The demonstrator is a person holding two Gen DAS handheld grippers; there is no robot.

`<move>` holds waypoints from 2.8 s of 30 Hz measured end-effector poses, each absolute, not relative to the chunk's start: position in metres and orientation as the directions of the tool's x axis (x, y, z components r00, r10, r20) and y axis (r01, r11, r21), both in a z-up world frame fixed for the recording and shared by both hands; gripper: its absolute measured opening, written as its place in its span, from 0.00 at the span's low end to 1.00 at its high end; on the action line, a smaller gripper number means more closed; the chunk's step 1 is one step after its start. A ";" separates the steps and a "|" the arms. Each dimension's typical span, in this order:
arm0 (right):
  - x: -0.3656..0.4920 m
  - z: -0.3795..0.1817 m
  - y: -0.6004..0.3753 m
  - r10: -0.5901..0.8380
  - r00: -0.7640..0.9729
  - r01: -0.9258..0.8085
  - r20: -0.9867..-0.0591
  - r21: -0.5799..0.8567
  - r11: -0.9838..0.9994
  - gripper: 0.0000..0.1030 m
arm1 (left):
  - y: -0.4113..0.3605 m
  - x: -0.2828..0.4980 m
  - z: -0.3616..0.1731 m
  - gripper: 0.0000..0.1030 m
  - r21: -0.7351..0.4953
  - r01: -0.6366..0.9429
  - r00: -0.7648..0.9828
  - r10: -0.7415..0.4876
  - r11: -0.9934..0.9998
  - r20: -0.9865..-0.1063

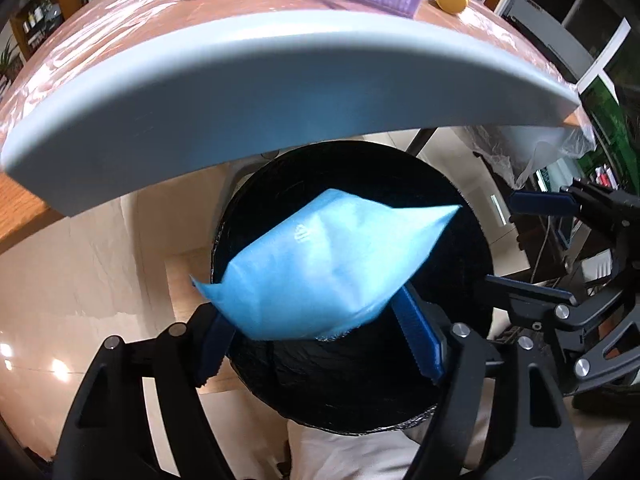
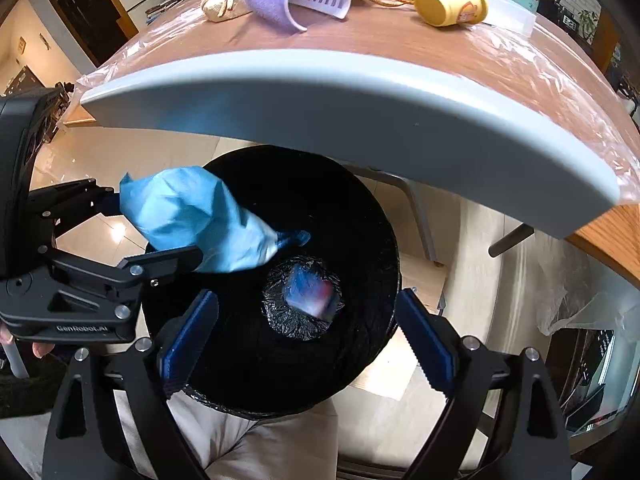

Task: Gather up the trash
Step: 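Open both tools to drop the bag and box into the bin, then move both tools back over the remaining trash on the table, then grasp the yellow paper bag with the right tool while the left tool grasps the white paper ball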

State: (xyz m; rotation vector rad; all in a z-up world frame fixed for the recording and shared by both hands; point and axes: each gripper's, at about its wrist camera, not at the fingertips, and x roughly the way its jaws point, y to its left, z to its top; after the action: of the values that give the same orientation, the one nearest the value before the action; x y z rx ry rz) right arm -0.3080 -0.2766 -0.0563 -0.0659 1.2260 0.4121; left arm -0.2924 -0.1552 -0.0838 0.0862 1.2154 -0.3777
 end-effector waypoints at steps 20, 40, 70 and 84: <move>-0.266 0.097 -0.308 0.366 0.594 -0.316 -0.716 0.211 0.925 0.96 | -0.111 -0.272 0.041 0.94 -0.167 0.297 0.593 -0.319 0.940 -0.739; -0.120 0.058 -0.253 0.338 0.469 -0.242 -0.816 0.250 0.938 0.96 | -0.124 -0.168 0.007 0.94 0.011 0.362 0.561 -0.208 0.932 -0.801; -0.098 0.035 -0.246 0.441 0.385 -0.232 -0.811 0.378 0.896 0.41 | -0.136 -0.153 0.000 0.50 -0.019 0.442 0.508 -0.267 0.897 -0.819; -0.100 0.046 -0.258 0.468 0.416 -0.225 -0.780 0.410 0.884 0.38 | -0.126 -0.150 0.004 0.50 -0.058 0.402 0.508 -0.275 0.914 -0.816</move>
State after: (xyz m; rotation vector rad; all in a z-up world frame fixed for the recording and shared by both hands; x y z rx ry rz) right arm -0.1004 -0.2581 0.0458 0.2581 1.0573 0.4405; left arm -0.1500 -0.1257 0.0037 0.1456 0.9545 -0.4093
